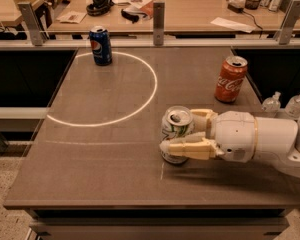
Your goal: Pick 7up can
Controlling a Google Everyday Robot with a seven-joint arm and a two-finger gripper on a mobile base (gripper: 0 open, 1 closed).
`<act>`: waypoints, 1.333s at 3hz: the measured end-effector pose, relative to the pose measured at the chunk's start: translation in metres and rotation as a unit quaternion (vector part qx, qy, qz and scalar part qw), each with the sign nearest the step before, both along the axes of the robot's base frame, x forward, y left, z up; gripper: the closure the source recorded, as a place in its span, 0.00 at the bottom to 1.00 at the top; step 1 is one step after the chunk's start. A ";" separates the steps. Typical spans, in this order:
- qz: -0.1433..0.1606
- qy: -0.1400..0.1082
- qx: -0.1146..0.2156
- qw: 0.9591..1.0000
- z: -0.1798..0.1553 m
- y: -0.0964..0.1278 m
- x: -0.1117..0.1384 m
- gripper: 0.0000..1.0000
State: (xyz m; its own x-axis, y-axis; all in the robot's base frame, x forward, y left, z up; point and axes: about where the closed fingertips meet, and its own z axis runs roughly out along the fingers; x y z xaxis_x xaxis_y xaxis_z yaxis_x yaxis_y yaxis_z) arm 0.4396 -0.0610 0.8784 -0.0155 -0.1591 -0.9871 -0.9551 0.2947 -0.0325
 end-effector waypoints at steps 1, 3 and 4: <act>0.004 0.002 -0.002 1.000 0.002 0.001 0.000 0.64; 0.013 -0.002 -0.007 1.000 0.040 0.019 0.018 1.00; 0.014 -0.002 -0.007 1.000 0.041 0.019 0.018 1.00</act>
Offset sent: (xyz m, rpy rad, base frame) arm 0.0101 -0.0028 0.0085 -0.0482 0.0129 -0.0291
